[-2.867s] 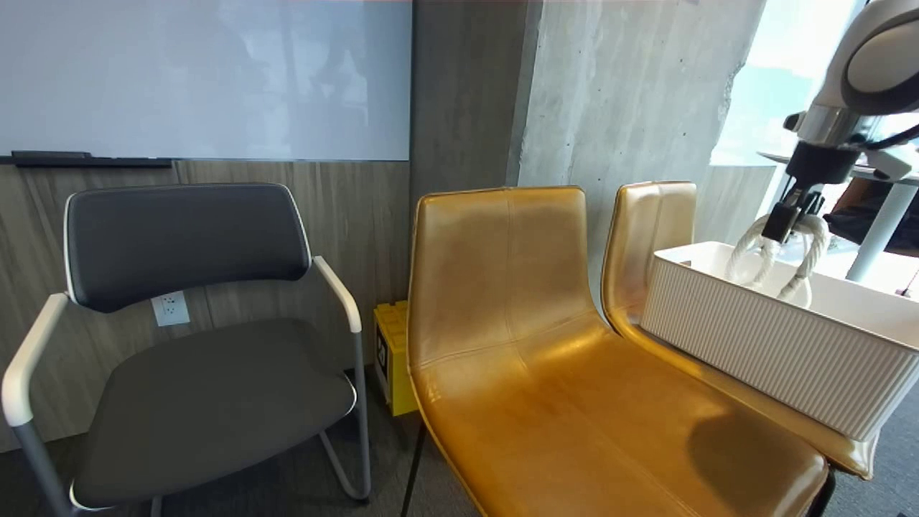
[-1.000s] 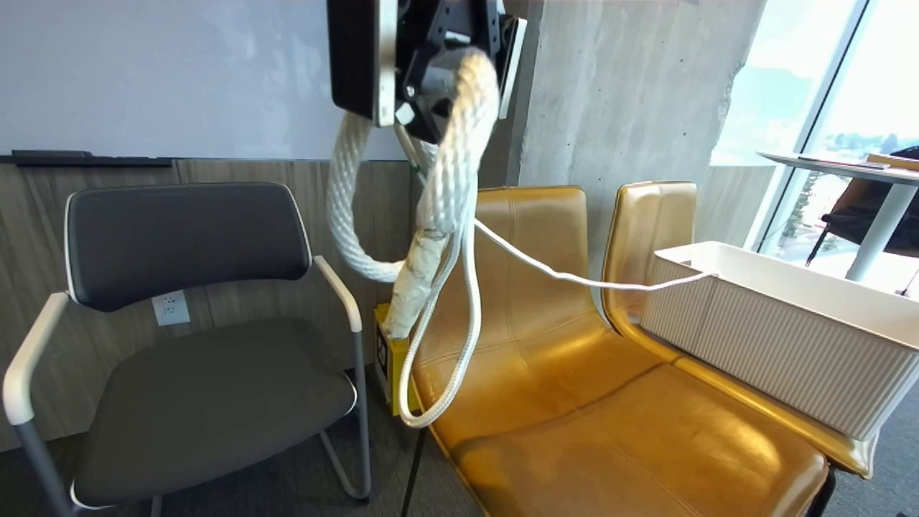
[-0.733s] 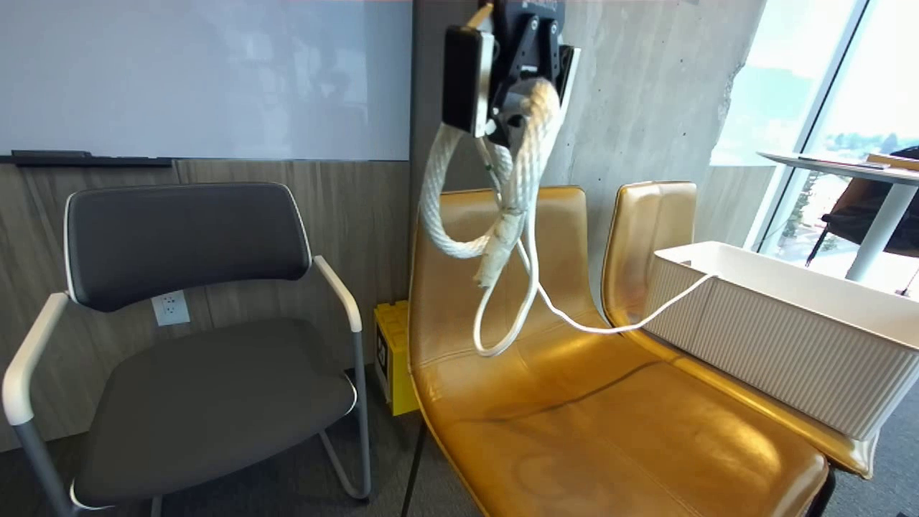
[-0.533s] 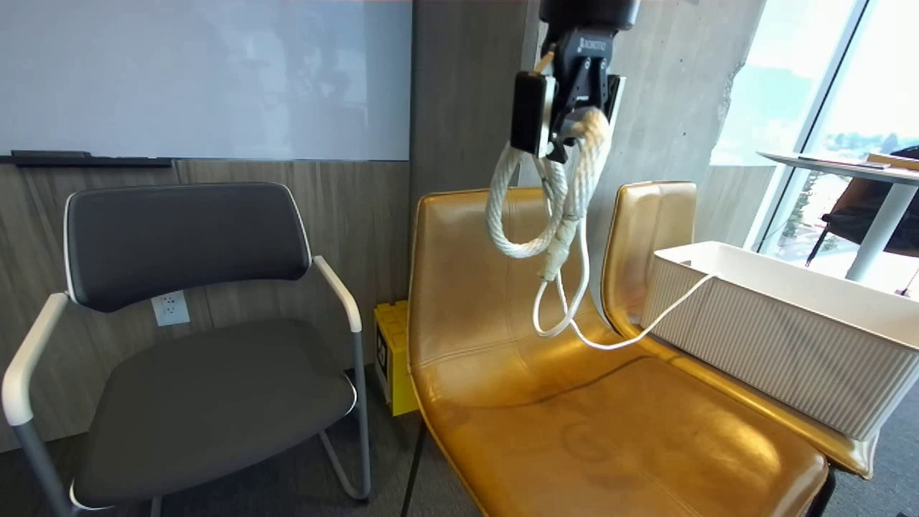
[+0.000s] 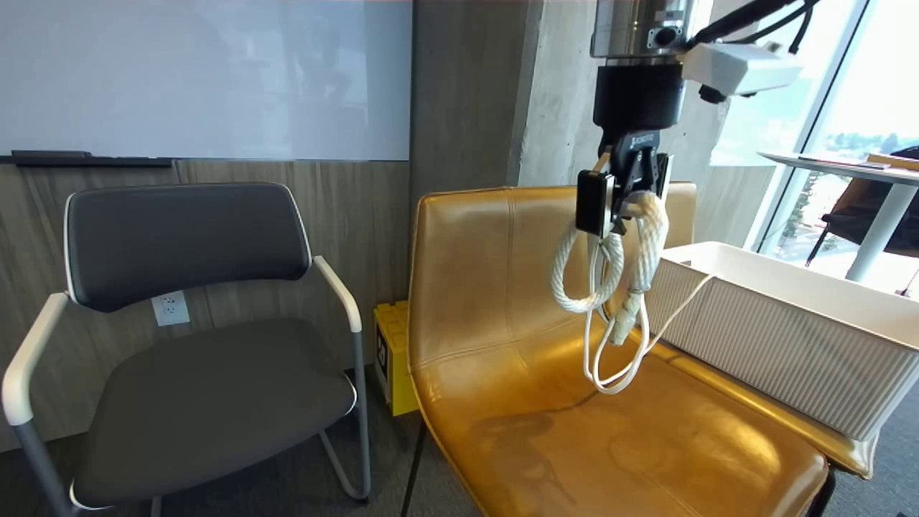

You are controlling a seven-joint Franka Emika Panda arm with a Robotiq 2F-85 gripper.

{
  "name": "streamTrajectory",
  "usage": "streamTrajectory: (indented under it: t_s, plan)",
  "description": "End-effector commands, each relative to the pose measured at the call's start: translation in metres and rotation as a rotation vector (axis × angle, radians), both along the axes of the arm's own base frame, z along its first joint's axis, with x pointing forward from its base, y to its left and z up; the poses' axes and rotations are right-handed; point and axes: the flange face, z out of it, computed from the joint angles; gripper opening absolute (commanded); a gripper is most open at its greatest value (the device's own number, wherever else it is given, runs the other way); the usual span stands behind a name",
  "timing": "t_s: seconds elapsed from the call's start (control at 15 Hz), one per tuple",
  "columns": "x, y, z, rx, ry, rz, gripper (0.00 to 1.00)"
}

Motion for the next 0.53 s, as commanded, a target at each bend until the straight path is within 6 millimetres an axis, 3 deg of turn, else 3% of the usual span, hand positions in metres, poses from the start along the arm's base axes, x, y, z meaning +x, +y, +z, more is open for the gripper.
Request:
streamTrajectory:
  t_s: [0.0, 0.07, 0.47]
  plan:
    - [-0.013, -0.019, 0.004, -0.017, -0.018, -0.025, 0.00]
    - [-0.015, -0.021, 0.003, -0.020, -0.014, -0.028, 0.19]
    - [-0.021, -0.031, 0.011, -0.052, -0.032, -0.017, 0.61]
